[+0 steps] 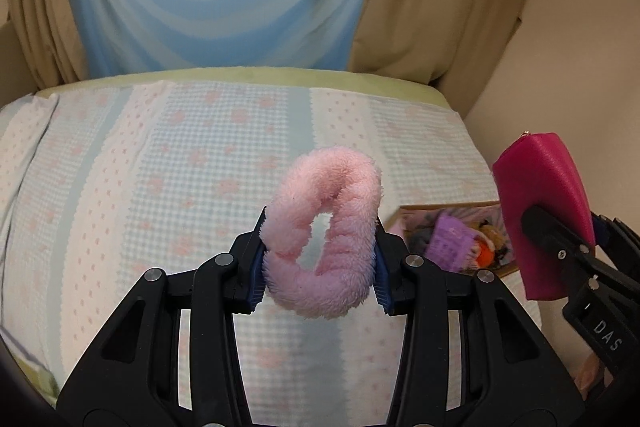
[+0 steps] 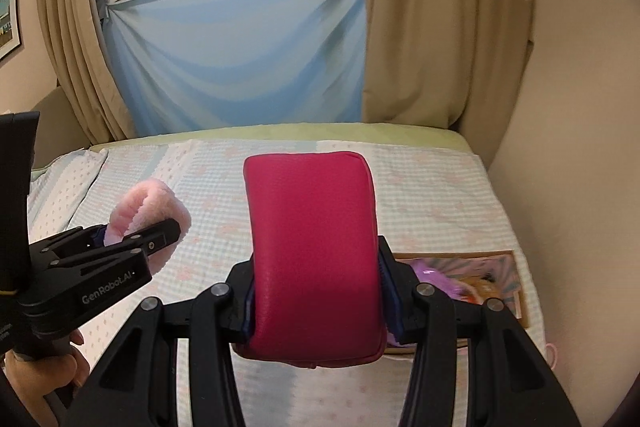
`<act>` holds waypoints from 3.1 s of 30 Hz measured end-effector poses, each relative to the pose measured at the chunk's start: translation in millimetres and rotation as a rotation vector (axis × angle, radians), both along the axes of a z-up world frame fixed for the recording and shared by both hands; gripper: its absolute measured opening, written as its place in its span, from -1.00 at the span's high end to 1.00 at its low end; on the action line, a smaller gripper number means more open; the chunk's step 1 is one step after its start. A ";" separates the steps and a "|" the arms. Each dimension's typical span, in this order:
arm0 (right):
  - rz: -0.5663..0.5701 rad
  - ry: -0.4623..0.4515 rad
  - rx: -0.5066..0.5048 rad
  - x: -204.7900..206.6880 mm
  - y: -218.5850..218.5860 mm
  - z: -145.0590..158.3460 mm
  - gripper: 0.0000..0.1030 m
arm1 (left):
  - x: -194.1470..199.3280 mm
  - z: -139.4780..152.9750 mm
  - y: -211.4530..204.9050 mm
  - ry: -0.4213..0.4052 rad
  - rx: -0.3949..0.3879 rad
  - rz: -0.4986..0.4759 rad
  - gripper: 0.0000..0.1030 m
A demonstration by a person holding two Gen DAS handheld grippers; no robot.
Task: Organize soft objects
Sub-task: 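Carry the pink scrunchie and magenta pouch over the box and lower them, then open both tools to release the items and withdraw from the box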
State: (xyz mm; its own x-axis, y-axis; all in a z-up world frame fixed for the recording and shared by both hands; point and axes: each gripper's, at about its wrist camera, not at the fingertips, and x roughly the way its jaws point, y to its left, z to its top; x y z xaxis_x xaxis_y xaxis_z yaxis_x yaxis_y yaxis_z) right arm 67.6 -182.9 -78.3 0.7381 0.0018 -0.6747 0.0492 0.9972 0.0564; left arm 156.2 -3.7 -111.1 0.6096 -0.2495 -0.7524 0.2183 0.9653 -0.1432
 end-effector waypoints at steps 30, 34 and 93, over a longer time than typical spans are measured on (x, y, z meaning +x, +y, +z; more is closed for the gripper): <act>-0.177 0.294 0.057 33.7 -269.3 -135.8 0.14 | 20.2 -150.9 -310.9 0.214 0.103 -0.221 0.25; -0.185 0.365 0.108 47.5 -289.1 -173.2 0.14 | 35.3 -194.4 -330.9 0.271 0.133 -0.261 0.25; -0.007 0.020 0.044 -58.5 -118.5 82.6 -1.00 | -96.5 107.3 -71.3 -0.181 0.009 0.028 -0.99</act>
State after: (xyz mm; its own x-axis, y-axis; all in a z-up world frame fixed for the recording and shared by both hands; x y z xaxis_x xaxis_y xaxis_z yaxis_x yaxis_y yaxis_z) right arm 9.0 -301.4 4.3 0.7246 0.0269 -0.6886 0.0576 0.9934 0.0995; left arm 59.7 -75.0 -3.8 0.7422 -0.2241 -0.6316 0.2128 0.9725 -0.0950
